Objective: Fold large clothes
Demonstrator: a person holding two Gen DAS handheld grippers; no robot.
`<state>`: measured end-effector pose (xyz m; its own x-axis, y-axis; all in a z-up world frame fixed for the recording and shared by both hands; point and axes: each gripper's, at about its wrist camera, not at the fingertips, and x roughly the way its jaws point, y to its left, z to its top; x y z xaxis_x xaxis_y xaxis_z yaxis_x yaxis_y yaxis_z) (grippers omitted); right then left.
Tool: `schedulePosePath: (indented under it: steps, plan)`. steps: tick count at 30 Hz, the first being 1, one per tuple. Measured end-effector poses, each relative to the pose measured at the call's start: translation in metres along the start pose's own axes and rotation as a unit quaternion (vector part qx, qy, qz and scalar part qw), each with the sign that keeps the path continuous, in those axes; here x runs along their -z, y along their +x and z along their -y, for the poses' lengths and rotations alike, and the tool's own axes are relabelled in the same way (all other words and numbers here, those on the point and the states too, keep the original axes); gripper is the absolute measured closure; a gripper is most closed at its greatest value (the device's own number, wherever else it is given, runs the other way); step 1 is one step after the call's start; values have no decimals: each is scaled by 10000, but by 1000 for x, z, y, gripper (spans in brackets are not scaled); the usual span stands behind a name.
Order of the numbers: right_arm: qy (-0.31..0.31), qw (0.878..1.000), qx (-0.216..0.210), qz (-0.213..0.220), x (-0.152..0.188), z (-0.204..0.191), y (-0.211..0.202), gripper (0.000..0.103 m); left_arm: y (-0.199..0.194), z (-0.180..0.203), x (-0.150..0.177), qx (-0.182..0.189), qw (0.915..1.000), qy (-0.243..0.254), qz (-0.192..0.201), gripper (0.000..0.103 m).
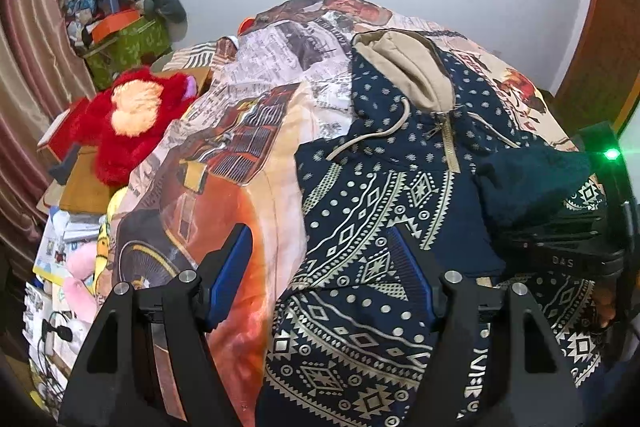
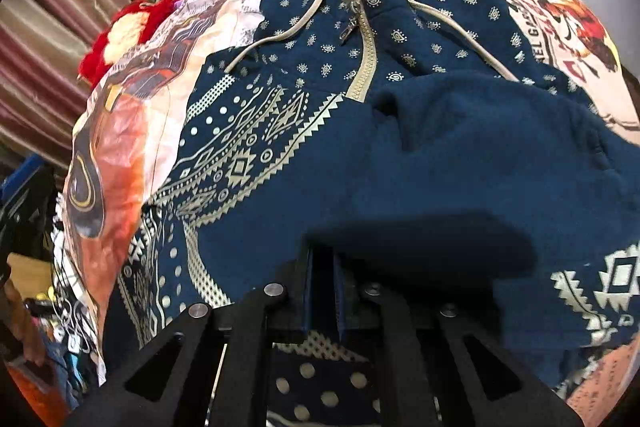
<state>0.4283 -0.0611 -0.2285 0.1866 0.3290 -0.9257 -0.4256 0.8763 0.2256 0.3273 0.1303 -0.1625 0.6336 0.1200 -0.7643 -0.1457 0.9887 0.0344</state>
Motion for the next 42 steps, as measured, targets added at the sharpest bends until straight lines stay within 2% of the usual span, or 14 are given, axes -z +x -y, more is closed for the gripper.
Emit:
schedulePosePath:
  steps: [8,11,13,18,21,25,27,30,31,33,34,35,38,42]
  plan:
    - [-374,9980,112,502,19,20,-61,97,-7,53,-24,289,9988,376,138,33]
    - [-410,9962,128,760,32,38,-86,97,-7,82,-36,527,9971,531,138,33]
    - [-303,9933,193,1098,43,57,-108,97,-3,108,-44,743,9946,725,51,33]
    - [251,9806,433,1898,64,111,-161,97,15,175,-46,1122,9842,1352,-218,33]
    - [487,9697,653,2301,76,139,-188,97,29,218,-38,1276,9731,1877,-386,33]
    - [568,9562,1016,2687,89,161,-212,97,52,263,-29,1142,9623,2405,-553,33]
    - [580,9507,1074,2851,95,167,-220,97,62,277,-28,983,9613,2528,-493,33]
    - [623,9459,938,3042,101,174,-227,97,72,287,-31,742,9622,2598,-347,34]
    - [621,9450,879,3089,102,175,-228,97,75,290,-33,745,9619,2612,-310,40]
    - [583,9425,891,3167,105,175,-229,97,78,294,-35,790,9607,2644,-301,62]
    - [528,9404,948,3222,105,174,-229,97,80,295,-37,804,9605,2645,-327,83]
    - [466,9382,1004,3280,105,172,-229,97,80,295,-38,824,9608,2623,-347,96]
    - [328,9339,1033,3407,105,163,-228,97,70,288,-43,930,9656,2425,-149,97]
    - [308,9325,838,3500,98,154,-228,97,49,259,-57,971,9743,2028,165,97]
